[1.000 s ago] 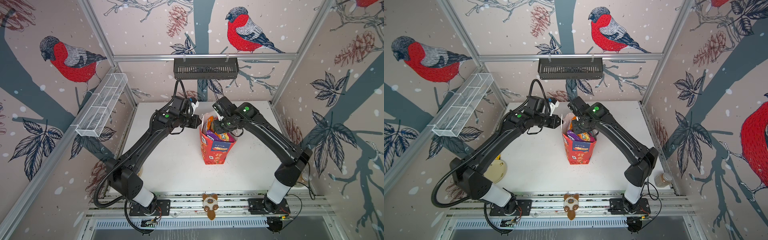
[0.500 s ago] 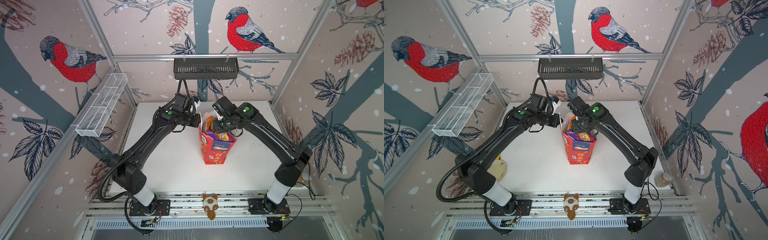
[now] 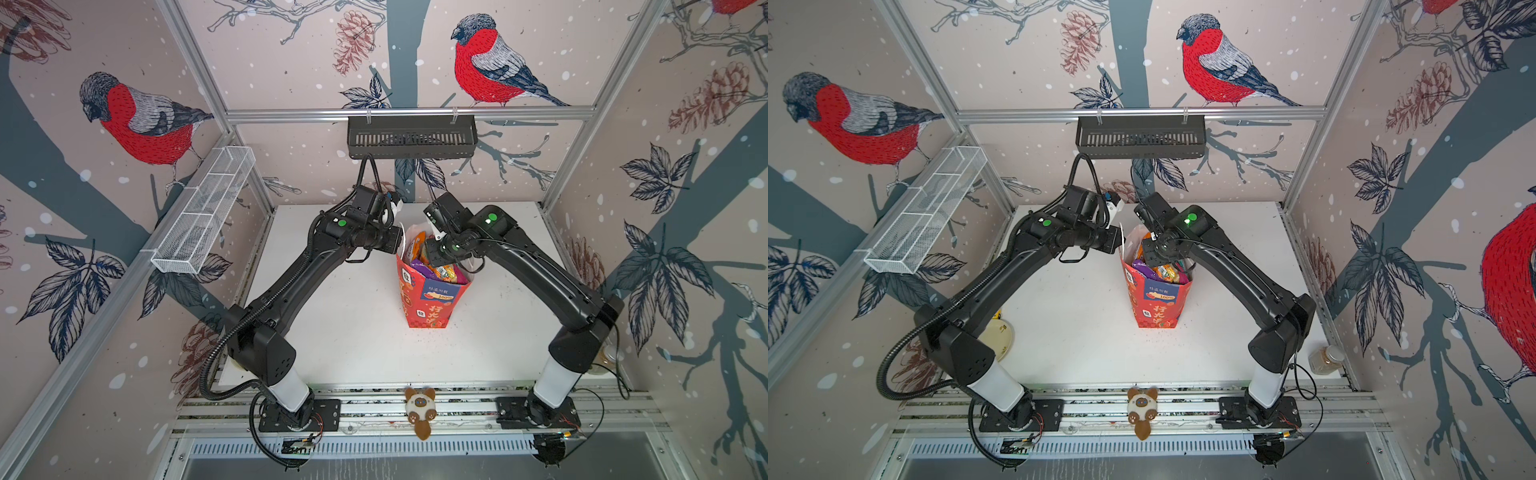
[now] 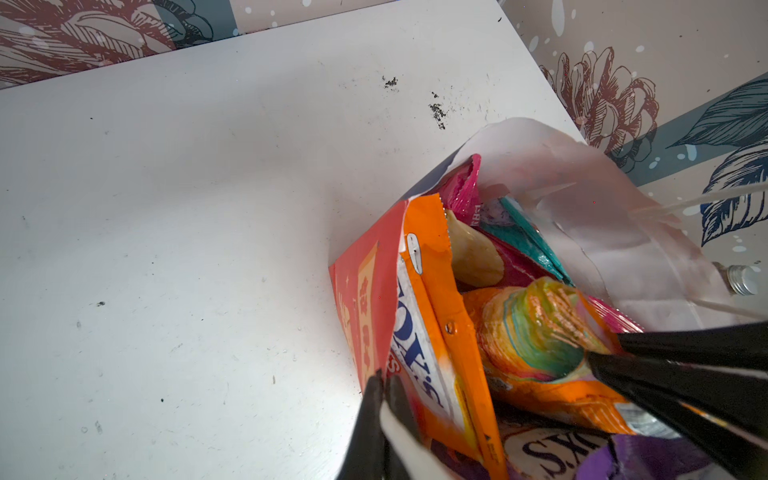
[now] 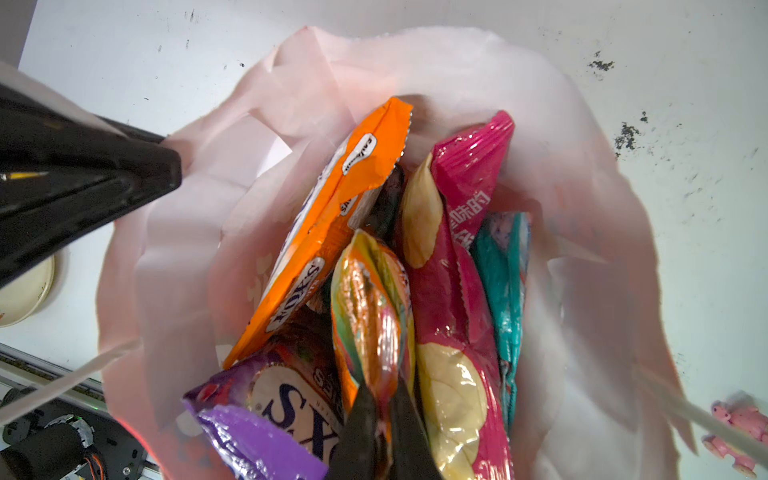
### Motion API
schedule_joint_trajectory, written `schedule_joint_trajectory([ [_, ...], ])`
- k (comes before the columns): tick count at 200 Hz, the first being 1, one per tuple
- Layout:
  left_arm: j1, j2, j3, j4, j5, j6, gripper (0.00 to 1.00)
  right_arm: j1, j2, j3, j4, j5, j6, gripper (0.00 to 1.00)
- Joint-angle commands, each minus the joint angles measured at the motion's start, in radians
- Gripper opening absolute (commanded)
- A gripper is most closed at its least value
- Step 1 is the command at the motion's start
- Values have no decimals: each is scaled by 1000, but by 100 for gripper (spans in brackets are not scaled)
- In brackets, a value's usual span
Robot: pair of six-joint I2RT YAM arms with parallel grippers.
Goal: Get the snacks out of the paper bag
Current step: 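Grip the bag rim with the left gripper while the right gripper reaches into the bag, then lift the orange Fox's fruit candy packet out of the bag with the right gripper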
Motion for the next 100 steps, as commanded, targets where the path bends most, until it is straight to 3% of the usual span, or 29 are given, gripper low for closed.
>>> schedule_joint_trajectory([
  [1, 1, -7, 5, -12, -23, 28, 0, 2, 1, 11, 21, 8, 13, 3],
  [55, -1, -27, -9, 20, -11, 24, 0, 4, -47, 23, 169, -19, -1, 0],
  [100, 0, -38, -41, 38, -11, 25, 0, -26, -157, -81, 408, -89, -13, 0],
])
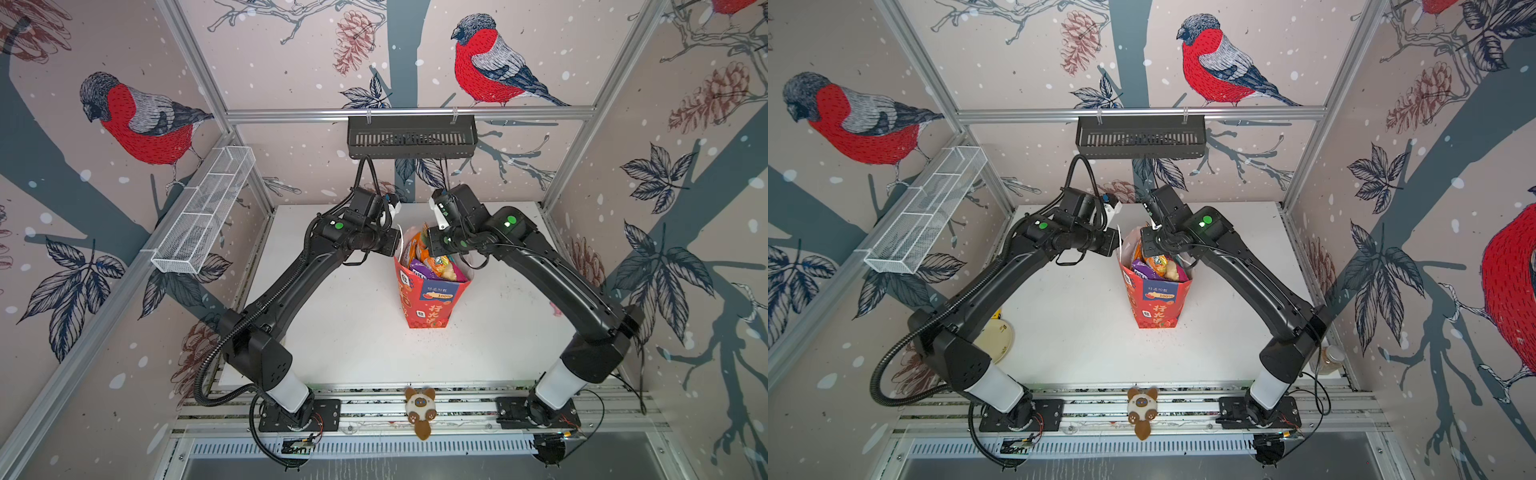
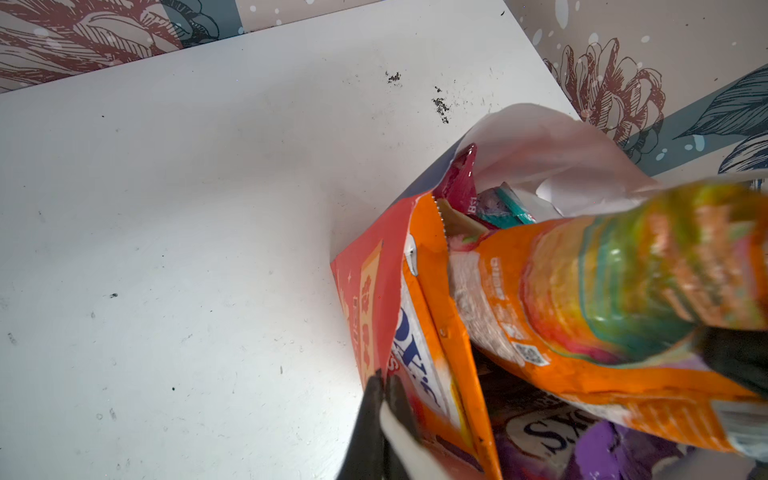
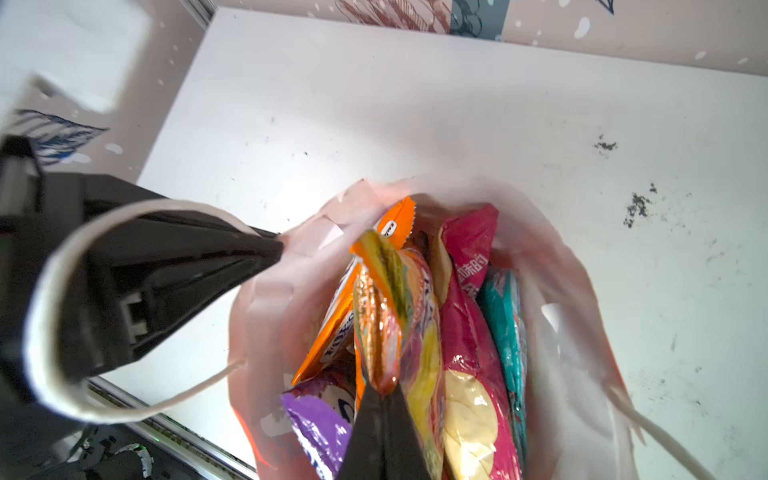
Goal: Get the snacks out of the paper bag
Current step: 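Lift the orange Fox's fruit candy packet out of the bag with the right gripper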
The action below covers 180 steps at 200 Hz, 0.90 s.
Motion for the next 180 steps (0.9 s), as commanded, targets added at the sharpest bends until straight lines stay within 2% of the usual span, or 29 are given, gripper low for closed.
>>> schedule_joint_trajectory([
  [1, 1, -2, -6, 36, -7, 14, 0, -21, -48, -34, 202, -57, -7, 0],
  [72, 0, -5, -6, 65, -25, -2, 0, -133, -266, -124, 544, -190, -13, 0],
  [89, 2, -7, -4, 65, -33, 0, 0, -182, -350, -168, 623, -170, 1, 0],
  [105, 3, -9, -6, 67, -36, -1, 0, -231, -432, -203, 654, -104, 8, 0],
  [136, 5, -13, -9, 68, -42, -3, 0, -297, -495, -198, 517, 90, -7, 0],
  [163, 7, -17, -6, 66, -45, -5, 0, -330, -472, -185, 315, 256, -25, 0],
  [180, 8, -17, -3, 62, -50, -5, 0, -370, -435, -216, 217, 301, -26, 0],
])
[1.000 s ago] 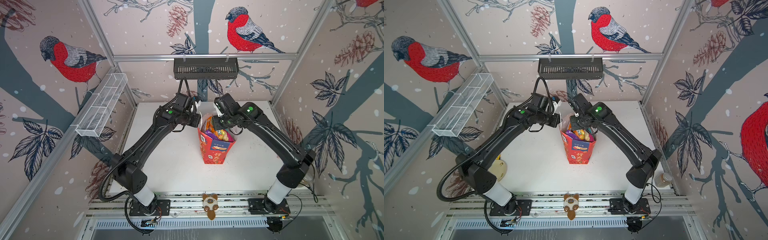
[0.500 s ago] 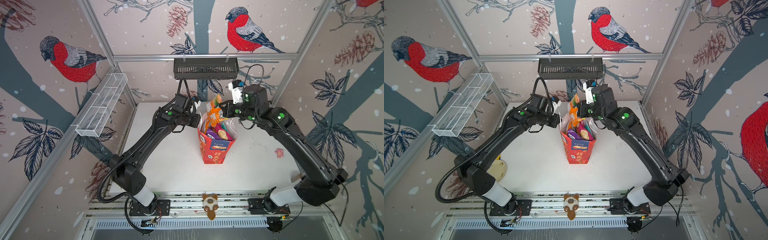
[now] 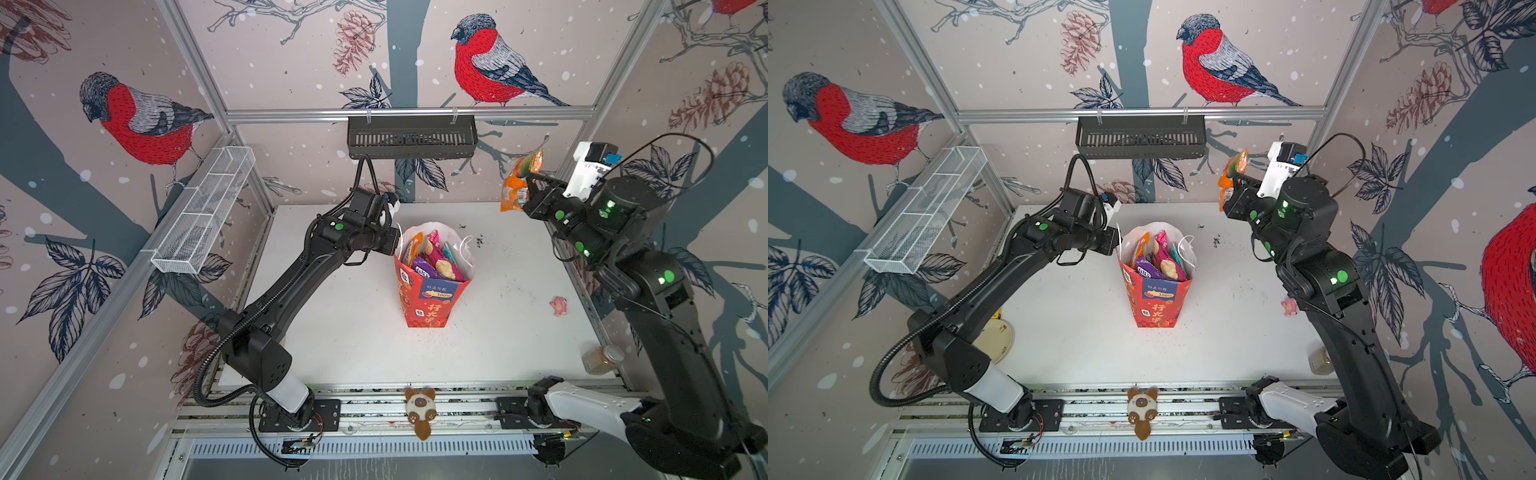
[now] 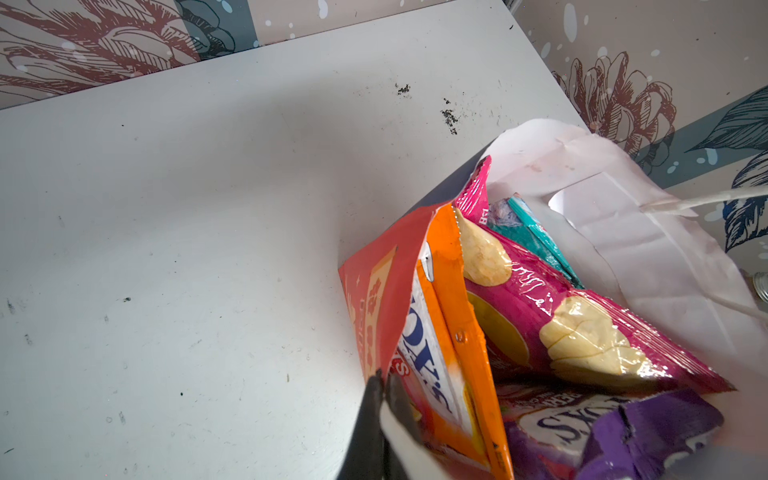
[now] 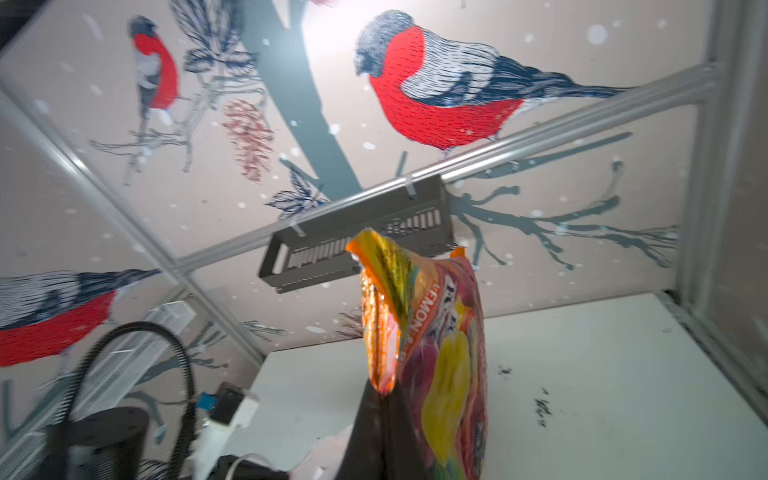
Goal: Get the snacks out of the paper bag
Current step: 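Lift the orange Fox's fruit candy packet out of the bag with the right gripper, then lower the candy packet onto the table beside the bag and release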
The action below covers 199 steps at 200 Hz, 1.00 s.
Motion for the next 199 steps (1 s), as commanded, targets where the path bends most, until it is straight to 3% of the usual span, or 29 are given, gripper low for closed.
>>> schedule_joint_trajectory([
  [1, 4, -12, 9, 33, -20, 5, 0, -37, 40, -30, -180, 151, -19, 0],
  [80, 8, -22, -3, 24, -34, 2, 0, -208, 118, -361, -190, 158, -20, 0],
  [143, 12, -26, -28, 50, -27, -10, 0, -201, 320, -415, -270, 115, -26, 0],
  [199, 21, -17, -30, 58, -18, -7, 0, -162, 370, -451, -213, 45, -15, 0],
])
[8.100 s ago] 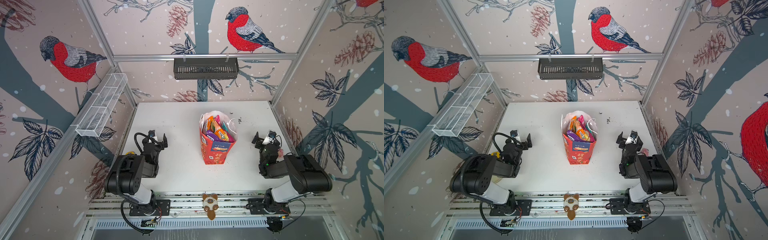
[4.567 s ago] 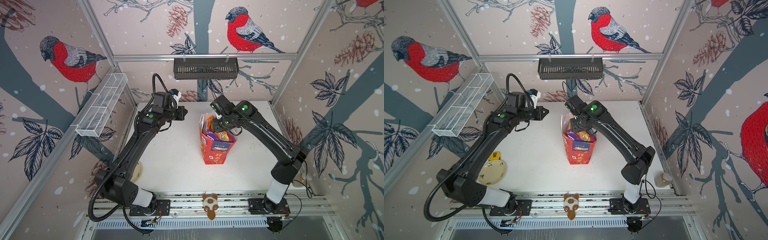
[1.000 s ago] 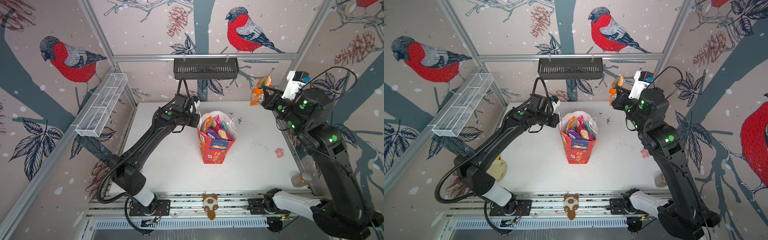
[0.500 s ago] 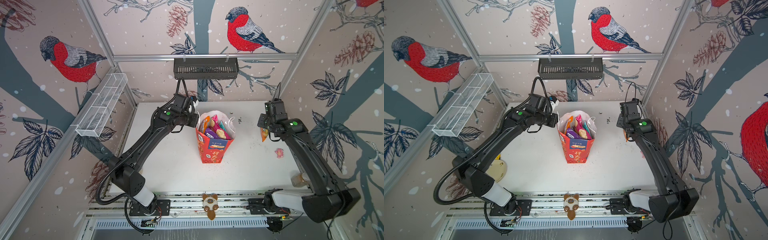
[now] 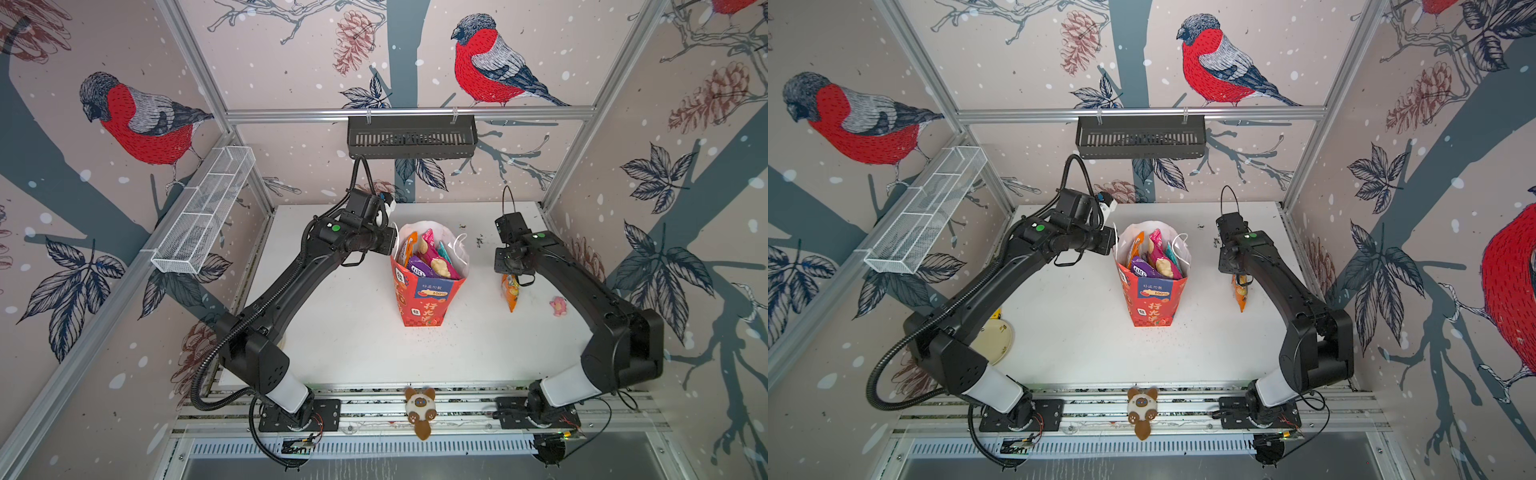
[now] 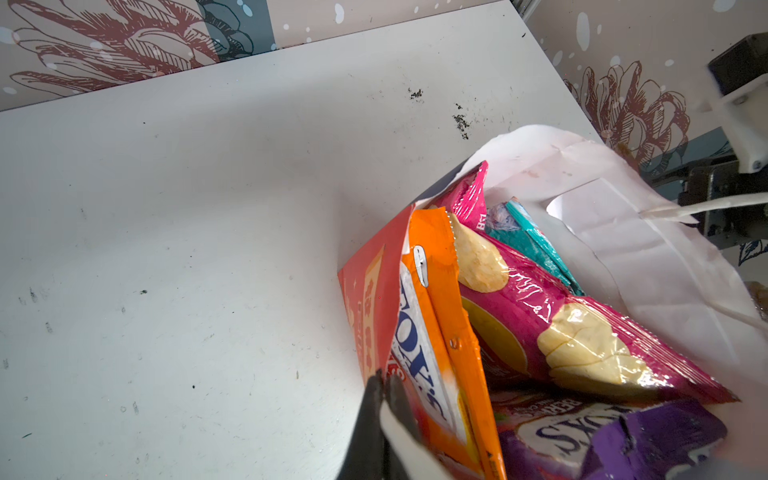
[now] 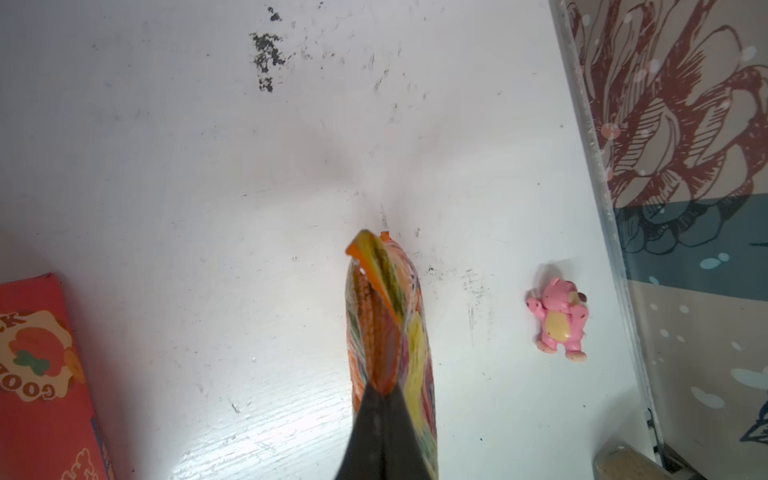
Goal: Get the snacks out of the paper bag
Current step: 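Lower the candy packet onto the table beside the bag and release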
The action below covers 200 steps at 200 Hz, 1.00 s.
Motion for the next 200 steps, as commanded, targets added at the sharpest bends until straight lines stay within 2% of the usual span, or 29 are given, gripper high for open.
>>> schedule_joint_trajectory([
  [1, 6, 1, -2, 42, -1, 1, 0, 18, 13, -2, 29, -26, 6, 0],
  [35, 16, 9, 4, 44, 8, 7, 0, 65, 76, 6, 50, -67, 18, 0],
  [65, 23, 10, 8, 46, 17, 9, 0, 83, 119, -7, 118, -173, 31, 3],
  [82, 26, 13, 9, 44, 21, 12, 0, 82, 123, -13, 153, -224, 35, 12],
  [107, 26, 20, 10, 40, 29, 15, 0, 78, 126, -15, 168, -246, 37, 16],
  [129, 26, 24, 10, 38, 32, 19, 0, 73, 120, -27, 176, -278, 36, 26],
  [161, 33, 24, 15, 34, 37, 31, 0, 41, 40, -38, 212, -333, 57, 29],
  [200, 36, 28, 18, 35, 46, 40, 0, -13, -172, 10, 306, -324, 93, 30],
])
